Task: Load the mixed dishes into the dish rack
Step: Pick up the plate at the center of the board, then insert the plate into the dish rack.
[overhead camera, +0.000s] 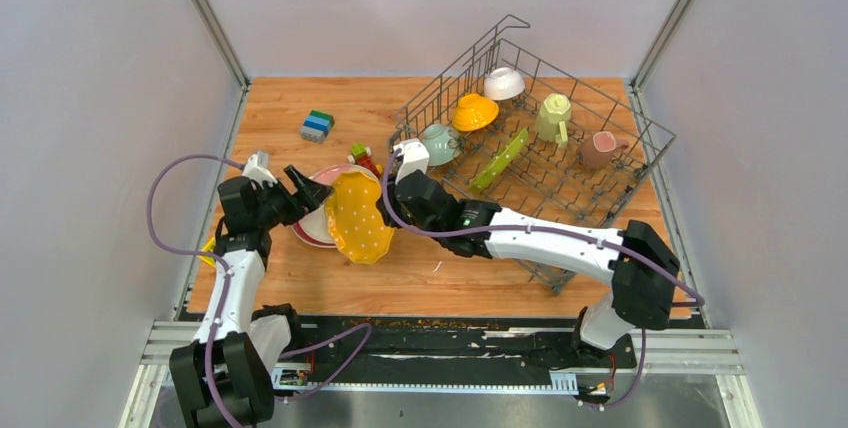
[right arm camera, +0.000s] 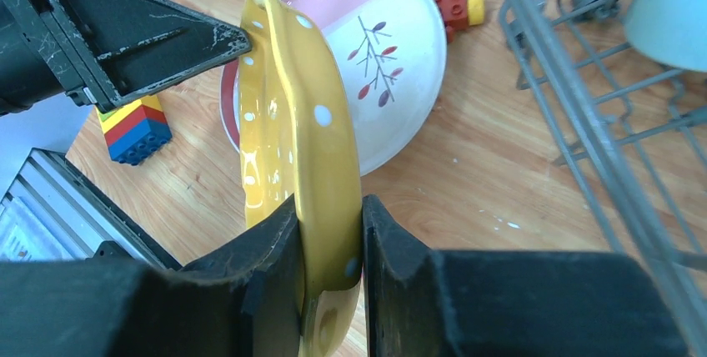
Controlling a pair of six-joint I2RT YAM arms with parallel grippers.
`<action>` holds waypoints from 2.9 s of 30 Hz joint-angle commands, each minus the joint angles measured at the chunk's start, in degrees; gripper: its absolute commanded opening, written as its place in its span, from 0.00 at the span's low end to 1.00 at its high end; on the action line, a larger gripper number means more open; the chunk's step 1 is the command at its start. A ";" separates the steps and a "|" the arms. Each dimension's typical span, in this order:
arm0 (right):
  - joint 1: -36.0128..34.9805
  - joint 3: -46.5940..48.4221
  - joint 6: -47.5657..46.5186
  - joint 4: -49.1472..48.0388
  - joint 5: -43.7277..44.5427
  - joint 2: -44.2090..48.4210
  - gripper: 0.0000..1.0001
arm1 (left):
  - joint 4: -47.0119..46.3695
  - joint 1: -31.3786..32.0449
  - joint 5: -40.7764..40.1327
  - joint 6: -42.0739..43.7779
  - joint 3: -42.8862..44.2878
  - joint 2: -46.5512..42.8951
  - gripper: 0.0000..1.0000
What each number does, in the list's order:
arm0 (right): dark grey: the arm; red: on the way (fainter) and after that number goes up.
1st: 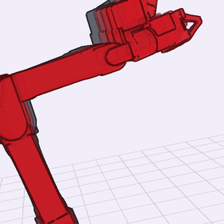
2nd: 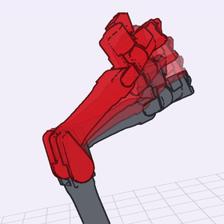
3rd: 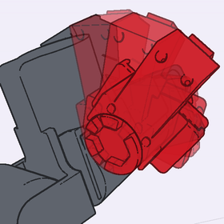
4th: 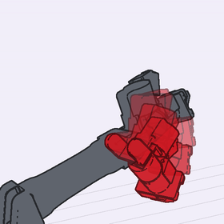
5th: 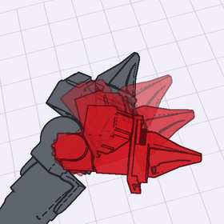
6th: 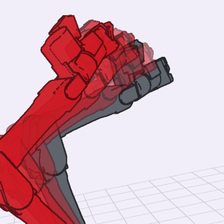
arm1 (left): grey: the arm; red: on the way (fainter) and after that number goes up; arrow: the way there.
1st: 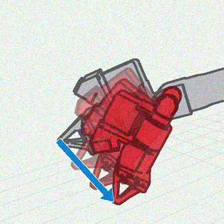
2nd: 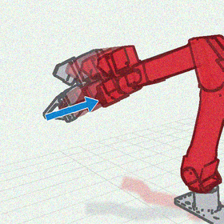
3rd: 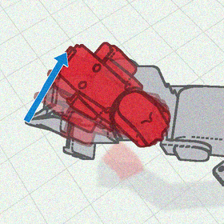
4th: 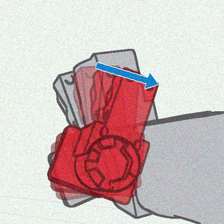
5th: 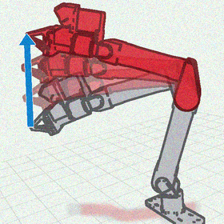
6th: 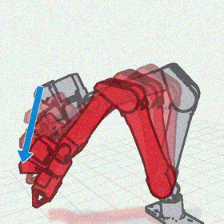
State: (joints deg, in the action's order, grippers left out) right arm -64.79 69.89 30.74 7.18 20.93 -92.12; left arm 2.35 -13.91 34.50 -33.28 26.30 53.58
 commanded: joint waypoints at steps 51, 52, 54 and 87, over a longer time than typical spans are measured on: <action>17.08 -4.60 -13.51 9.87 59.61 39.73 0.00 | 8.82 -0.16 -18.59 4.70 8.46 2.70 1.00; 17.40 -4.84 -12.88 9.88 60.09 38.95 0.00 | 8.90 -0.15 -18.72 4.75 8.53 2.81 1.00; 18.00 -5.25 -10.86 9.92 60.71 37.43 0.00 | 9.00 -0.15 -18.84 4.87 8.58 3.18 1.00; 20.67 -13.19 -22.18 -11.08 66.90 23.07 0.00 | 6.17 -0.17 -16.23 4.70 9.34 9.63 1.00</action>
State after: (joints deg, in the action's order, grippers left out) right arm -44.34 56.16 10.52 5.37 83.99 -69.23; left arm 10.79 -13.91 17.63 -29.23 33.61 62.92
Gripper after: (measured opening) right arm 0.253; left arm 0.997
